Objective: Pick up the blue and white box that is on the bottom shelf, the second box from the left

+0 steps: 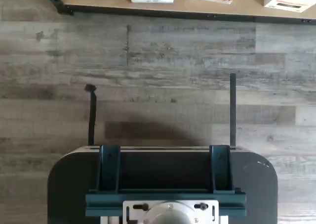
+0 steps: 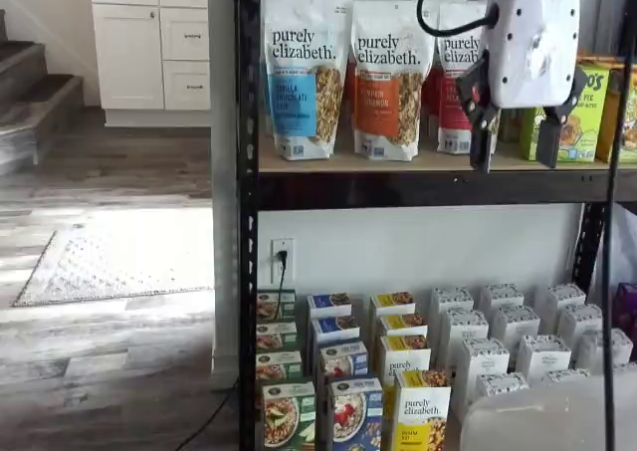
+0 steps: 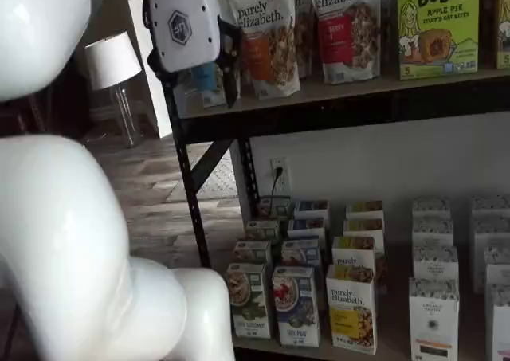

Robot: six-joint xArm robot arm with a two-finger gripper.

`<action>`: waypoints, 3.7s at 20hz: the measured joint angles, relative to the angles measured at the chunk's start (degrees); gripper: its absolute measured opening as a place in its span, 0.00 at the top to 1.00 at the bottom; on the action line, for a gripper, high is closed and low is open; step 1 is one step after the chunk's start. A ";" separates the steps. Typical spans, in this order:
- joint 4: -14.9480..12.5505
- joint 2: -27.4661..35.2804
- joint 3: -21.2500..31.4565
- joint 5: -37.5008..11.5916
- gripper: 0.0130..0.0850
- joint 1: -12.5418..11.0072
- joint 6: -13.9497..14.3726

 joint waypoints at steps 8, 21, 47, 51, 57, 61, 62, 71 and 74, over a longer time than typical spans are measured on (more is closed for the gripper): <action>-1.00 -0.68 7.77 -10.04 0.00 1.07 1.20; 2.40 1.27 20.24 -25.71 0.00 -1.83 -0.95; 1.71 15.97 30.02 -54.41 0.00 -1.68 -0.94; 1.97 18.29 31.38 -58.68 0.00 -0.23 0.31; 3.81 23.13 33.28 -65.82 0.00 1.56 0.75; 2.78 27.58 32.77 -68.45 0.00 3.15 2.96; 2.06 28.46 32.62 -69.01 0.00 3.53 3.81; -1.54 38.75 32.01 -80.64 0.00 4.79 7.91; -3.56 41.11 32.92 -86.80 0.00 4.02 9.00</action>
